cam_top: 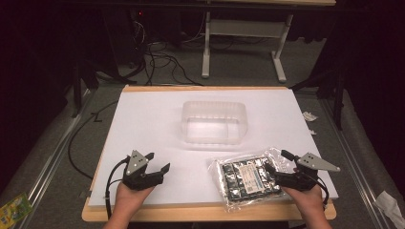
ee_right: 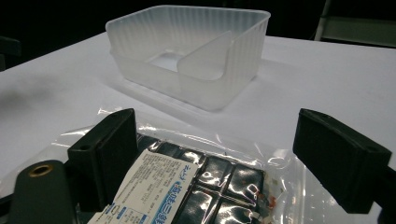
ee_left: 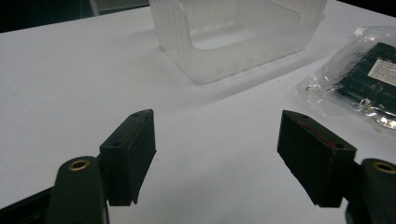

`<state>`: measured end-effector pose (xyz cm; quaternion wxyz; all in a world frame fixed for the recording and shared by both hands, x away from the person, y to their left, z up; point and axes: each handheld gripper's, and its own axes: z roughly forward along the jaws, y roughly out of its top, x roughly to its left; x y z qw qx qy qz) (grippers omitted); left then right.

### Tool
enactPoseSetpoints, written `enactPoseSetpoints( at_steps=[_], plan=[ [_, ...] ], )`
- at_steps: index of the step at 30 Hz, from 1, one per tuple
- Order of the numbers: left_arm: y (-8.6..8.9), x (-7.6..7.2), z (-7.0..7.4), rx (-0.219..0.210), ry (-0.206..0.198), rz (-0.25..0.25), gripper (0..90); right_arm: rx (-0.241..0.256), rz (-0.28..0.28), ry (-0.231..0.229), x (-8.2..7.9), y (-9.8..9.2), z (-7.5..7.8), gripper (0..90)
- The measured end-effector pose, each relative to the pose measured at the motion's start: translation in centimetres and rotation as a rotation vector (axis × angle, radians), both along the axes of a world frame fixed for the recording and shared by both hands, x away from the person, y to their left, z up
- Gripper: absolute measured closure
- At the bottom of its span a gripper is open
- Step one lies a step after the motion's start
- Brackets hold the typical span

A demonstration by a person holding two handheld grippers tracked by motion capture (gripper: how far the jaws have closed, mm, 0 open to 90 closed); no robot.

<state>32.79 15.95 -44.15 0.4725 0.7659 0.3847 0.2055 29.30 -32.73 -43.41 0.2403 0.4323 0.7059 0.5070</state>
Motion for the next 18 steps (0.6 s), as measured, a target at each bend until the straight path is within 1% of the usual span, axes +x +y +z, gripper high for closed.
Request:
enactPoseSetpoints(
  at_steps=[2, 3, 9, 14, 17, 18],
  plan=[
    [-0.14, -0.04, 0.0, 0.002, 0.0, -0.008, 28.3, 0.008, 0.003, 0.003, -0.05, -0.12, -0.13, 14.0],
    [-0.29, -0.05, 0.01, 0.008, -0.001, -0.014, 28.3, 0.012, -0.001, 0.013, -0.1, -0.13, -0.18, 14.0],
    [-0.37, 0.07, -0.08, 0.009, 0.008, -0.019, 28.3, 0.006, 0.002, 0.012, -0.12, -0.07, -0.24, 14.3],
    [-0.19, -0.01, -0.04, 0.0, 0.014, -0.022, 28.3, 0.011, 0.001, 0.012, -0.16, -0.08, -0.13, 14.5],
    [-0.2, -0.04, -0.01, -0.006, 0.01, -0.022, 28.3, 0.01, -0.006, 0.005, -0.24, -0.31, 0.01, 14.6],
    [-0.23, -0.05, -0.01, -0.006, 0.009, -0.023, 28.3, 0.016, -0.008, 0.007, -0.29, -0.46, 0.04, 14.6]
  ],
)
